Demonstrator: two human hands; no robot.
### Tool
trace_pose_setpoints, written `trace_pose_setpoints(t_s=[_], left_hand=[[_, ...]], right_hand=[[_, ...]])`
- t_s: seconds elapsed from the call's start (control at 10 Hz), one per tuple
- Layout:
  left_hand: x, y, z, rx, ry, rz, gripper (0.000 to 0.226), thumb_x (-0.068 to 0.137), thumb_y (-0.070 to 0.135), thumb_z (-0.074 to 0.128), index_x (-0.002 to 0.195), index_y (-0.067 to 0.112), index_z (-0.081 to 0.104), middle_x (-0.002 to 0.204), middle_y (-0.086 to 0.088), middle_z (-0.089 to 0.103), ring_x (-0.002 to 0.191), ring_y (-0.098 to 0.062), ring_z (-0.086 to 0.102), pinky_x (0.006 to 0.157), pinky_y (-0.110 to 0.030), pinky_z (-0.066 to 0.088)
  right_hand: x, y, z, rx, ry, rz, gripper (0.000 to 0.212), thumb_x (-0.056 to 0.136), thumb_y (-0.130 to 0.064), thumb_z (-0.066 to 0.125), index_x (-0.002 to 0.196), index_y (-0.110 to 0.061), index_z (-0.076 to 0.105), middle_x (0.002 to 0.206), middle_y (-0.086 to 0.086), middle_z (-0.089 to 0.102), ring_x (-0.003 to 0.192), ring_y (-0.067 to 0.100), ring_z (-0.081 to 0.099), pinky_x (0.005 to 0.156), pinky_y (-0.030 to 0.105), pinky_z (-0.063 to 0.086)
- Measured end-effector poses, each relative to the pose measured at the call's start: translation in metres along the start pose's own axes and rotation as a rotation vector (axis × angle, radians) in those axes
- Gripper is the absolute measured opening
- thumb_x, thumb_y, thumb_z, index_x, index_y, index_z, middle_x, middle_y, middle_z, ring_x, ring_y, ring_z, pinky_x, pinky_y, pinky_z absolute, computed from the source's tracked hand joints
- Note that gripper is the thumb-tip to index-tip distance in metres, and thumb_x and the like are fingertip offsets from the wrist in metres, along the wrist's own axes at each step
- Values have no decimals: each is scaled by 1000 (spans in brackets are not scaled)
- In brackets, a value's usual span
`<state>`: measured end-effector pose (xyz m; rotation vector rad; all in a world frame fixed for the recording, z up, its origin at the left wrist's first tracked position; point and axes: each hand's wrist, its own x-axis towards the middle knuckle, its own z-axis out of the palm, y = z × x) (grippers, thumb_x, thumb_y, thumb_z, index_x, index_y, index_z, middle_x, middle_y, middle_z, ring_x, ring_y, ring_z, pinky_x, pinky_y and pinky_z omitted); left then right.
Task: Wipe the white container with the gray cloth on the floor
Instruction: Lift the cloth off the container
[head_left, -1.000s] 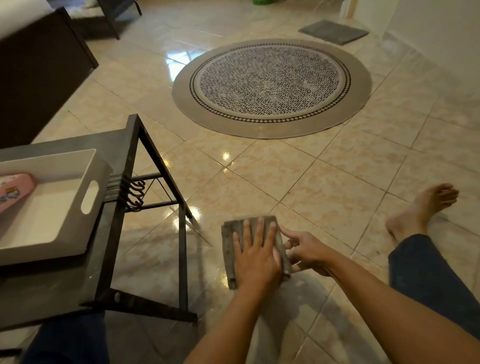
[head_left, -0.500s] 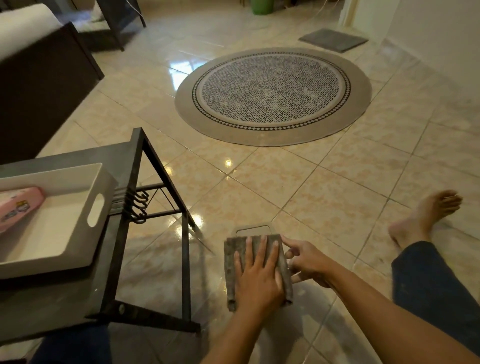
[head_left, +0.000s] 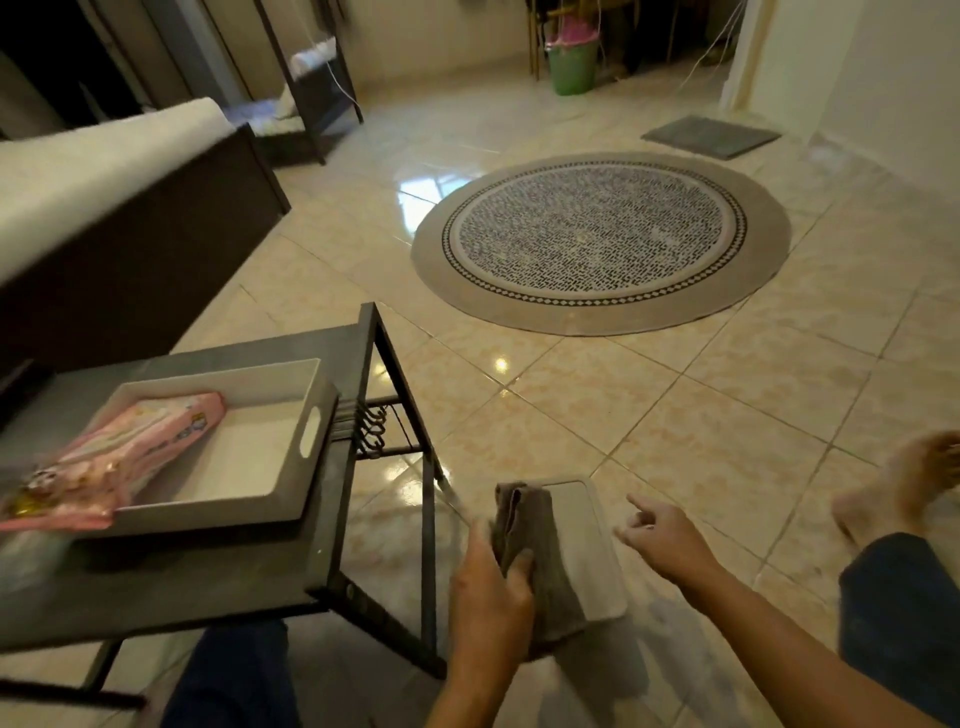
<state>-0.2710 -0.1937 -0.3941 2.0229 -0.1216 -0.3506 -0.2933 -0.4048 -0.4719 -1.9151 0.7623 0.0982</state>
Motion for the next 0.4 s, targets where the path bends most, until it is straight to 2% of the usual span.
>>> trace_pose_setpoints(t_s=[0.1, 0.2, 0.3, 0.4], left_hand=[[-14, 51, -67, 37, 89, 202, 25, 89, 16, 64, 104, 31, 51, 99, 8, 62, 84, 1, 63, 57, -15, 53], [-25, 101, -144, 83, 242, 329, 25, 88, 17, 64, 98, 35, 50, 96, 9, 61, 83, -1, 62, 55, -17, 50], [-18, 131, -211, 94, 382, 343, 19, 89, 17, 66, 102, 25, 56, 88, 9, 62, 74, -7, 62, 54, -15, 46], [7, 136, -263, 157, 476, 259, 23, 85, 16, 71, 105, 15, 60, 85, 1, 64, 72, -12, 61, 55, -21, 48]], right_hand=[[-21, -47, -28, 59, 64, -172, 52, 91, -13, 66, 141, -12, 51, 97, 9, 67, 89, 25, 65, 73, 28, 52], [-56, -113, -72, 175, 63, -394, 41, 91, -9, 65, 131, -20, 60, 101, 12, 69, 94, 25, 67, 66, 20, 55], [-113, -181, -107, 282, 32, -656, 34, 82, -17, 69, 112, -32, 68, 96, 7, 72, 92, 29, 70, 67, 21, 57], [-182, -238, -142, 358, -76, -956, 35, 80, -31, 69, 116, -28, 68, 97, 6, 73, 91, 28, 70, 73, 23, 58]])
